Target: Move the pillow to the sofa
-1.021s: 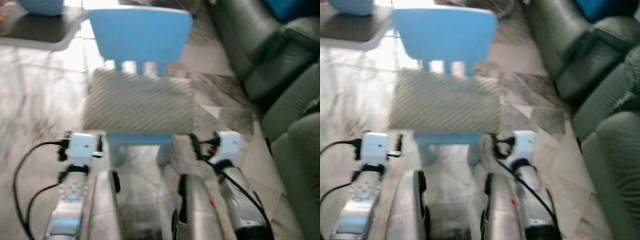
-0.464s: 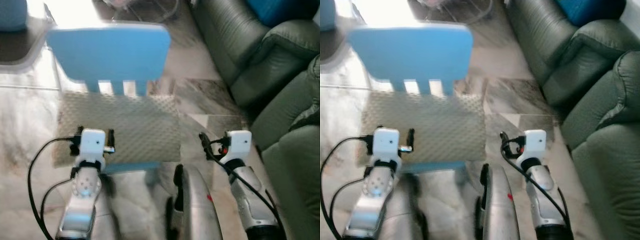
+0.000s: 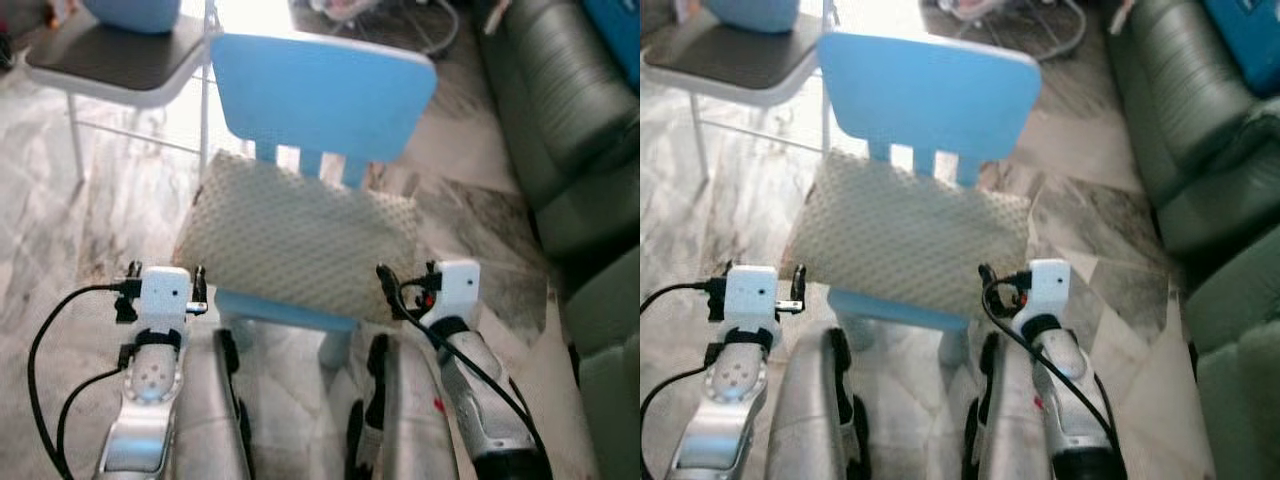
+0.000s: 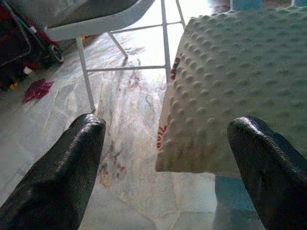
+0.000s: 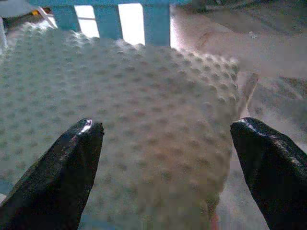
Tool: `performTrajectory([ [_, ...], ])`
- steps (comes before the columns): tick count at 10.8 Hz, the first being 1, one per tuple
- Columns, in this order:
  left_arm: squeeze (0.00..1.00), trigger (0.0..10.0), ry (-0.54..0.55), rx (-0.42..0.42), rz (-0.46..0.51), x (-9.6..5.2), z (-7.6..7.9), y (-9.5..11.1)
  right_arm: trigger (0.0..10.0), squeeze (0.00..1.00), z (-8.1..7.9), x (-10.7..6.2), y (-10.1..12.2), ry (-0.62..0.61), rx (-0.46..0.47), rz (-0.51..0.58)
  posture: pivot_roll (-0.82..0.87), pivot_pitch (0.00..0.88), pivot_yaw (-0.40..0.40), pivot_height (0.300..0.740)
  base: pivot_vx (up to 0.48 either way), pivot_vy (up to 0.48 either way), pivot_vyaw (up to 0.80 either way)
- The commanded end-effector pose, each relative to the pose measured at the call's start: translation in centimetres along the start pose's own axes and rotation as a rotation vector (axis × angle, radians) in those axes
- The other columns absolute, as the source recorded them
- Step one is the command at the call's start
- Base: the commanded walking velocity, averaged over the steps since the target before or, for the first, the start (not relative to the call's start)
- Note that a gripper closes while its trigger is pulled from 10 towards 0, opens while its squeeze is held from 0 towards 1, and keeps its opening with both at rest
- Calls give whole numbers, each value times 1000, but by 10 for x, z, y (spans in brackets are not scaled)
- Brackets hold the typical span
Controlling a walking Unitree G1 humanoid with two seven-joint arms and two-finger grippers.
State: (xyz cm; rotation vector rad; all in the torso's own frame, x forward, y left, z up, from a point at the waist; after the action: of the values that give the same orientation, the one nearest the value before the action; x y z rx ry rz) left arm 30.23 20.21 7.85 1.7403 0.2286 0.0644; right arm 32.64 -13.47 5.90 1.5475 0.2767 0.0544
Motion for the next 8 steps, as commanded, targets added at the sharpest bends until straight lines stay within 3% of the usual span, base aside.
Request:
performTrajectory([
  [1,0,10000,0,15,-5,0,-4,0,10000,0,2,0,2,-5,29,-4,46,235,-75,540,0,0,0],
  [5,0,10000,42,56,-2,17,-30,7,10000,0,-19,16,3,35,80,-49,51,316,-74,515,0,0,0],
  [8,0,10000,29,44,-30,32,-27,6,10000,0,-27,33,4,52,93,-95,53,361,-84,515,0,0,0],
])
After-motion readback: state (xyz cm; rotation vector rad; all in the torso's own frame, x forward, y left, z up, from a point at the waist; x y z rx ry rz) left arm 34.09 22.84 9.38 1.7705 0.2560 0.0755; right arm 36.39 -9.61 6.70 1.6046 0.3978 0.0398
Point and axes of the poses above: a point about 5 cm out from each wrist's last joint towards the gripper, its own x axis pointing out of the wrist towards the gripper, its own y axis along the axis of the wrist's last joint, z = x × y, the point moved 6 cm from there along x, pointing out of the wrist towards the gripper, and after that the axes turned 9 degrees about -x, right-handed, at the moved point
